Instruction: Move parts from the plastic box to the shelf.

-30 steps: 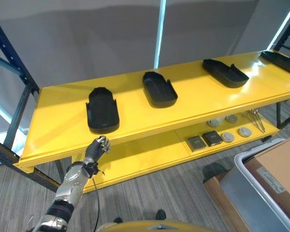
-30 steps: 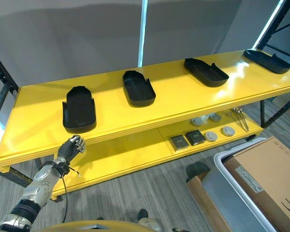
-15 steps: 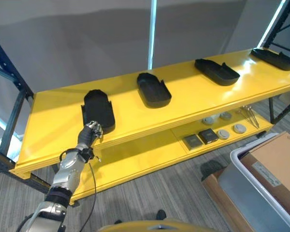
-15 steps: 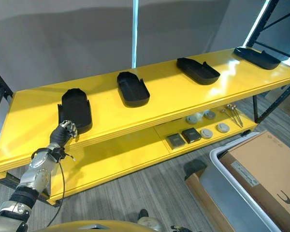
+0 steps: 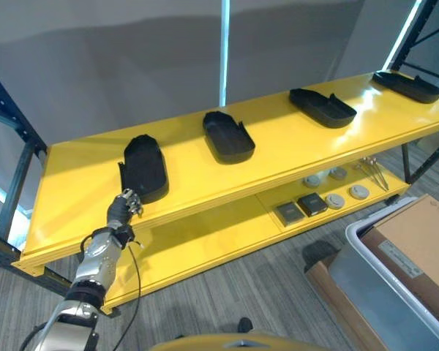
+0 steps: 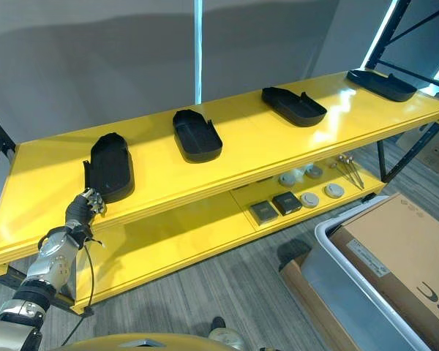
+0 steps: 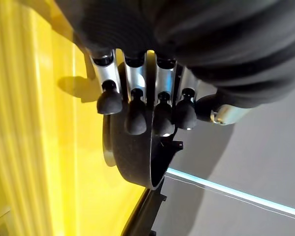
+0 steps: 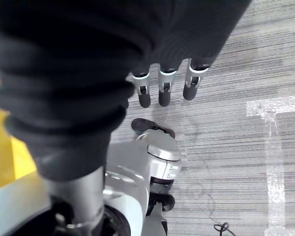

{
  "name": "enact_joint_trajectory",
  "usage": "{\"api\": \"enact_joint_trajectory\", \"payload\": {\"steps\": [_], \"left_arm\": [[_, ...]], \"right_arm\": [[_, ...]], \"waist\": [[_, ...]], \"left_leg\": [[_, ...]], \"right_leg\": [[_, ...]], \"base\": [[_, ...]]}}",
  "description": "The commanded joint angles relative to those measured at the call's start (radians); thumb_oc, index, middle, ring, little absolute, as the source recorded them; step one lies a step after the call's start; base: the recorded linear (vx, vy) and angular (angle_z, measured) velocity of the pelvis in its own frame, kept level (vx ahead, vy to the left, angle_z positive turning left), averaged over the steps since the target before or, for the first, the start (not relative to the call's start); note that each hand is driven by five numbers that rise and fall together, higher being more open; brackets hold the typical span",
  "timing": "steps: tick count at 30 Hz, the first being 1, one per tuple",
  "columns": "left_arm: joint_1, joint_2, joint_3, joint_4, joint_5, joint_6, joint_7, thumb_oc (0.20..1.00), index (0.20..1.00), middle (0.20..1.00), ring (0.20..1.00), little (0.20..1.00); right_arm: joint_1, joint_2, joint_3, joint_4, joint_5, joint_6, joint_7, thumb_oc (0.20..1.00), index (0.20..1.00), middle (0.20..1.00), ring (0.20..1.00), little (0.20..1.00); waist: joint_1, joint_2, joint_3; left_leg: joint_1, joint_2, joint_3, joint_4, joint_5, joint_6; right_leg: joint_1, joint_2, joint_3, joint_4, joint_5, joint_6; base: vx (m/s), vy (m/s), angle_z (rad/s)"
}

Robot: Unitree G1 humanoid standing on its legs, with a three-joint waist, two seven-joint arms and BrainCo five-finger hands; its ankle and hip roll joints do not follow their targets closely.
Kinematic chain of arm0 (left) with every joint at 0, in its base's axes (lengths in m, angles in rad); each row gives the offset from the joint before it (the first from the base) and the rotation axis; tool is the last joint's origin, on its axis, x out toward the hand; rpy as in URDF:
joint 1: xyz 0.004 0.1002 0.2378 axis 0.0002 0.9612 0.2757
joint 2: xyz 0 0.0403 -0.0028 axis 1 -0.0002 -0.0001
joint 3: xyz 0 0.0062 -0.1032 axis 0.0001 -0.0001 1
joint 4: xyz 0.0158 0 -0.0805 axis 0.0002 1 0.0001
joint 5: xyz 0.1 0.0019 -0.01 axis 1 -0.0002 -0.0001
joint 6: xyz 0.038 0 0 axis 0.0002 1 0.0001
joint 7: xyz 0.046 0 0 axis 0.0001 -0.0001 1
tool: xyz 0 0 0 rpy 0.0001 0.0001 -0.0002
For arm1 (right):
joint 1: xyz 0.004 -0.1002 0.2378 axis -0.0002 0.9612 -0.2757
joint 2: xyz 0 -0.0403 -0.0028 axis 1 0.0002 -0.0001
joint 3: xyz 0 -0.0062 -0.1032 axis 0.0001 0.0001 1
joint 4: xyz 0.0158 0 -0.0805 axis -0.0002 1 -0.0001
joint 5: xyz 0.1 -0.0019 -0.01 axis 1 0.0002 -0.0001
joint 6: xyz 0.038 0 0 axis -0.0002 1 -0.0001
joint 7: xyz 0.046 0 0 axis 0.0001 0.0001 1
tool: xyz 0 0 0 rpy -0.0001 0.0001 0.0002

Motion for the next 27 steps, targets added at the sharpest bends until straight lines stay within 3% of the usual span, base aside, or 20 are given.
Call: {"api": "enact_joint_trajectory", "payload": {"steps": [1, 12, 20, 21, 22, 27], "left_arm": [[-0.146, 0.046, 0.038, 0.057, 0.015, -0.055, 0.045, 0.2, 0.2, 0.2, 0.2, 0.2], [-0.237, 0.078, 0.057, 0.163, -0.017, -0.021, 0.145, 0.2, 0.2, 0.2, 0.2, 0.2], [-0.259, 0.083, 0.064, 0.193, -0.047, -0.059, 0.132, 0.2, 0.2, 0.2, 0.2, 0.2], [-0.256, 0.084, 0.067, 0.185, -0.05, -0.072, 0.12, 0.52, 0.52, 0.52, 0.52, 0.52], [-0.253, 0.084, 0.07, 0.178, -0.045, -0.084, 0.112, 1.0, 1.0, 1.0, 1.0, 1.0], [-0.18, 0.054, 0.069, 0.054, -0.046, -0.172, 0.055, 1.0, 1.0, 1.0, 1.0, 1.0]], "right_arm": [[-0.023, -0.018, 0.069, 0.049, -0.005, -0.017, 0.032, 1.0, 1.0, 1.0, 1.0, 1.0], [-0.016, -0.02, 0.089, 0.071, 0.005, -0.023, 0.03, 1.0, 1.0, 1.0, 1.0, 1.0], [-0.012, -0.02, 0.086, 0.089, -0.001, -0.041, 0.023, 1.0, 1.0, 1.0, 1.0, 1.0], [-0.011, -0.02, 0.082, 0.091, -0.001, -0.045, 0.023, 1.0, 1.0, 1.0, 1.0, 1.0], [-0.011, -0.019, 0.078, 0.094, -0.002, -0.051, 0.023, 1.0, 1.0, 1.0, 1.0, 1.0], [-0.012, -0.012, 0.053, 0.098, -0.007, -0.065, 0.024, 1.0, 1.0, 1.0, 1.0, 1.0]], "waist": [[-0.011, -0.038, 0.014], [-0.041, -0.038, 0.007], [-0.048, -0.04, 0.003], [-0.047, -0.039, 0.003], [-0.046, -0.039, 0.003], [-0.02, -0.033, 0.005]], "left_leg": [[-0.027, -0.015, -0.01, 0.039, -0.042, 0.022], [-0.019, -0.01, -0.001, 0.043, -0.045, 0.016], [-0.018, -0.011, 0.001, 0.046, -0.049, 0.014], [-0.018, -0.011, 0.001, 0.046, -0.049, 0.013], [-0.018, -0.011, 0.0, 0.046, -0.05, 0.013], [-0.02, -0.017, -0.015, 0.043, -0.049, 0.012]], "right_leg": [[0.022, -0.042, 0.016, 0.071, -0.099, 0.066], [0.027, -0.035, 0.026, 0.075, -0.11, 0.063], [0.03, -0.032, 0.03, 0.073, -0.115, 0.061], [0.031, -0.032, 0.029, 0.072, -0.115, 0.061], [0.031, -0.033, 0.028, 0.072, -0.115, 0.061], [0.037, -0.035, 0.018, 0.068, -0.115, 0.058]], "base": [[0.04, -0.004, 0.0], [0.05, -0.016, -0.05], [0.01, -0.006, -0.03], [0.0, 0.0, 0.0], [0.0, 0.0, 0.0], [-0.04, -0.003, 0.0]]}}
